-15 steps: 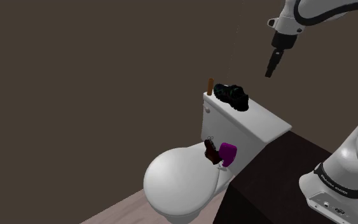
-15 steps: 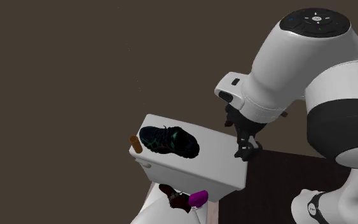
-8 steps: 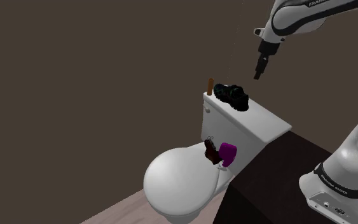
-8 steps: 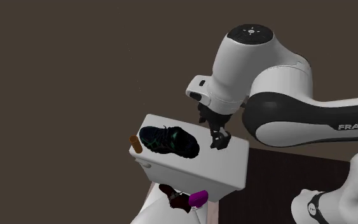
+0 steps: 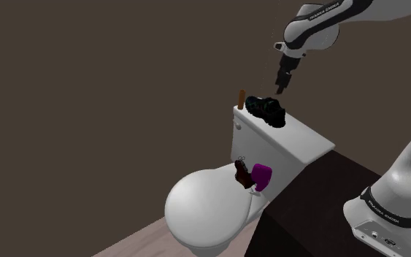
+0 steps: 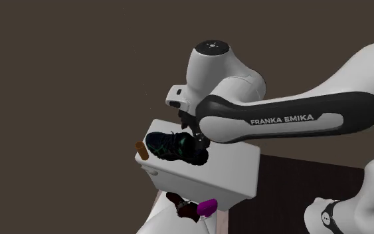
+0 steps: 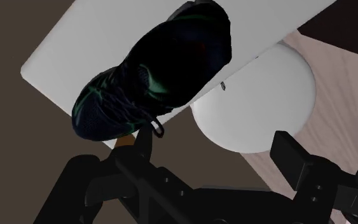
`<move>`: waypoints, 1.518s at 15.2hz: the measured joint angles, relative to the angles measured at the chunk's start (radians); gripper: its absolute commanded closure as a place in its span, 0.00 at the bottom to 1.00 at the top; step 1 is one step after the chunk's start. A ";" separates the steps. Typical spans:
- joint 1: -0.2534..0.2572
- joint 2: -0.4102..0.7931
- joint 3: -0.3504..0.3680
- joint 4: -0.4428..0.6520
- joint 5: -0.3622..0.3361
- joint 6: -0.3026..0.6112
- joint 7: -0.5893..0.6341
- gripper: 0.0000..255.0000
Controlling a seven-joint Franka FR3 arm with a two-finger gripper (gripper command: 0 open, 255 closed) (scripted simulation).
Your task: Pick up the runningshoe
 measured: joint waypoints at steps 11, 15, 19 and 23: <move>-0.070 0.323 0.064 0.222 0.241 0.040 -0.320 0.00; -0.078 0.350 0.073 0.218 0.261 0.067 -0.339 1.00; -0.079 0.354 0.074 0.219 0.264 0.069 -0.342 1.00; -0.079 0.354 0.074 0.220 0.264 0.069 -0.342 1.00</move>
